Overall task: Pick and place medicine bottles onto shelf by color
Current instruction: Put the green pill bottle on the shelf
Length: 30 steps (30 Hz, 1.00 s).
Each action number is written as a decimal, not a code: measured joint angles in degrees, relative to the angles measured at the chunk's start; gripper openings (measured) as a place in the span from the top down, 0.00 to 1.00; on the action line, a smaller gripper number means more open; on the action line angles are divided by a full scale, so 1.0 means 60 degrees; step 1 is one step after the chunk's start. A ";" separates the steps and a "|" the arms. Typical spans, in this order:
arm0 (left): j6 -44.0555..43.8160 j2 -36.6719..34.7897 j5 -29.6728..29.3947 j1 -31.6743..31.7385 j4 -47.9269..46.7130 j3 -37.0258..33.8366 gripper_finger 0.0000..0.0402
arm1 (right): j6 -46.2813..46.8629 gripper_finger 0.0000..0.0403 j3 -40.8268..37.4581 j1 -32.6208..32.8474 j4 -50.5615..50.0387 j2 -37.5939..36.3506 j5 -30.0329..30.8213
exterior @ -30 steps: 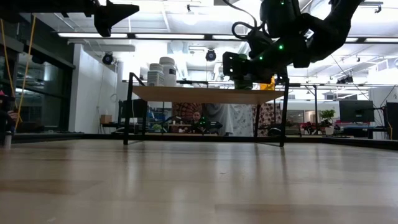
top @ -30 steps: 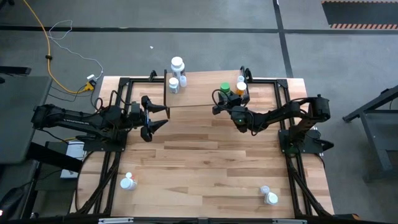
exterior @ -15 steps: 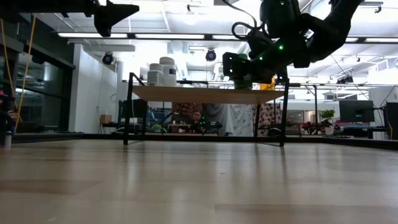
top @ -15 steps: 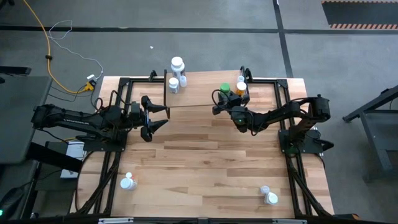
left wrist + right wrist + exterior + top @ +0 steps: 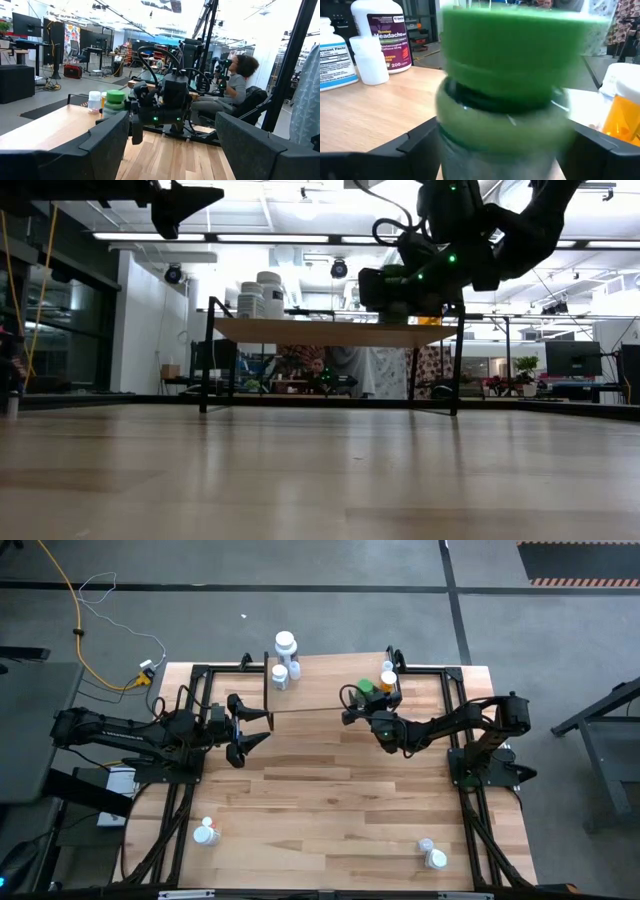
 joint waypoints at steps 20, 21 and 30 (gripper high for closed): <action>0.0000 0.0000 0.0004 0.0003 -0.0001 0.0000 0.29 | -0.1256 0.22 0.0015 -0.0047 0.1781 -0.0022 0.0450; 0.0000 0.0000 0.0004 0.0003 -0.0001 0.0000 0.29 | -0.1275 0.22 0.0015 -0.0047 0.1834 -0.0022 0.0447; 0.0000 0.0000 0.0004 0.0003 -0.0001 0.0000 0.29 | -0.2752 0.22 0.0018 -0.0044 0.3507 -0.0022 0.0017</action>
